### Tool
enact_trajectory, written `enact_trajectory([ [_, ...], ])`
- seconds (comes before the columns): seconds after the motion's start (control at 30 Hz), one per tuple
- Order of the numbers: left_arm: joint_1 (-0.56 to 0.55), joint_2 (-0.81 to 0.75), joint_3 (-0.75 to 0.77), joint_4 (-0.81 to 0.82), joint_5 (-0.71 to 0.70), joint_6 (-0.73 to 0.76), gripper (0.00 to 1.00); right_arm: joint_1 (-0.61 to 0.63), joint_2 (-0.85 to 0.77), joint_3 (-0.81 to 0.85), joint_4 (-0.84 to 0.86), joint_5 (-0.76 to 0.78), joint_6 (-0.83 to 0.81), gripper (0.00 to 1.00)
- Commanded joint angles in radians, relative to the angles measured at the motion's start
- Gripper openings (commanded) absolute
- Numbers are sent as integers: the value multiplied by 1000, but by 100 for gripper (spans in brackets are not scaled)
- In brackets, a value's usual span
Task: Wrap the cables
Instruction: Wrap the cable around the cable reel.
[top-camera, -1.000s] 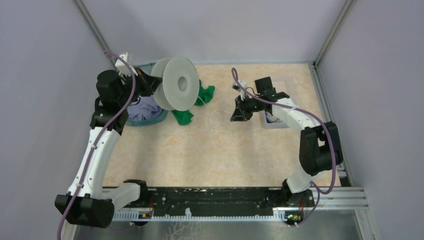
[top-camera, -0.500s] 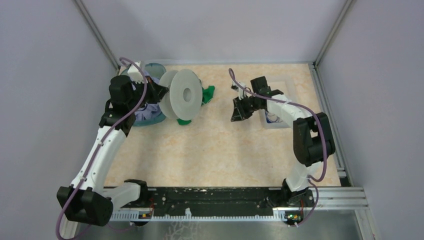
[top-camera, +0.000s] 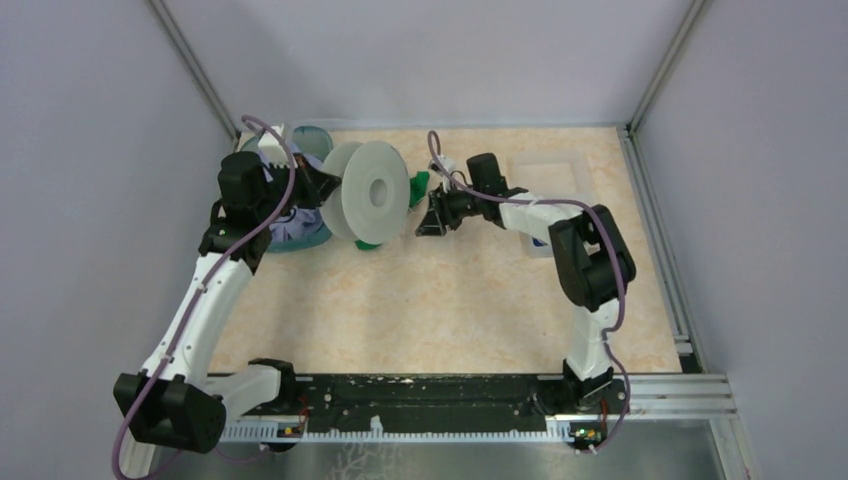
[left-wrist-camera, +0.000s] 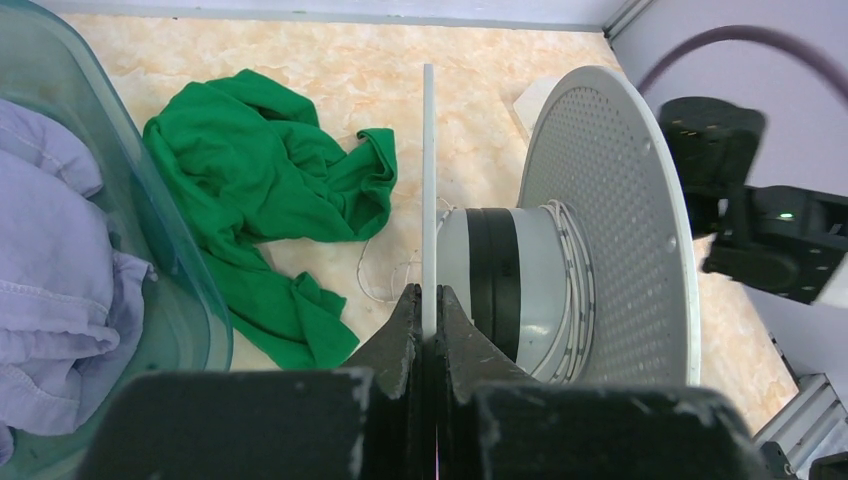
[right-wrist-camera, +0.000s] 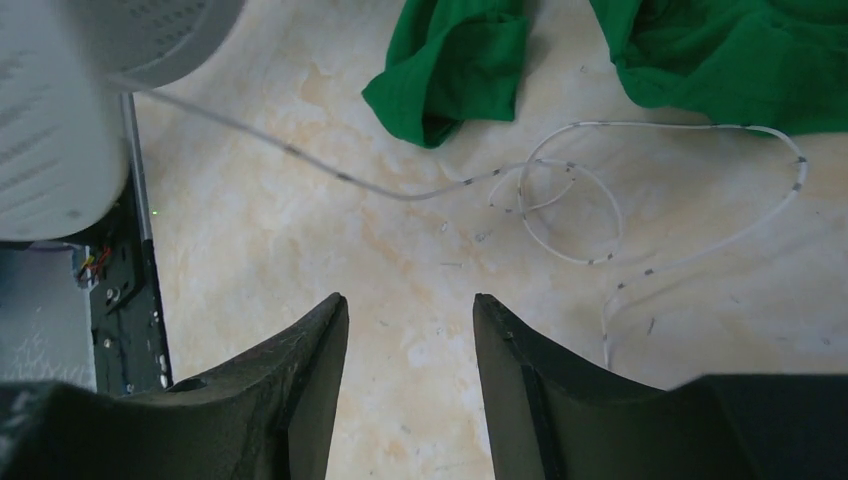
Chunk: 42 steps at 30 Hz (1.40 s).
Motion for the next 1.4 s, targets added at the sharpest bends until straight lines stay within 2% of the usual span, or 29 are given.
enact_trajectory([
  [0.0,-3,-37,13,88,46,-16,0,11,98,83,157,-3,84,50],
  [0.17,-1,-39,13,86,55,-19,0,11,151,109,150,107,30,54],
  [0.43,2,-38,19,84,71,-20,0,11,132,85,195,279,-32,56],
  [0.87,9,-27,13,108,109,-30,0,11,161,64,252,345,-67,55],
  [1.03,11,-29,11,115,118,-35,0,14,162,42,272,373,-69,51],
  [1.23,17,-38,7,121,129,-42,0,32,150,-14,321,469,-78,39],
  [1.37,23,-44,-1,125,140,-50,0,54,133,-56,362,585,-78,29],
])
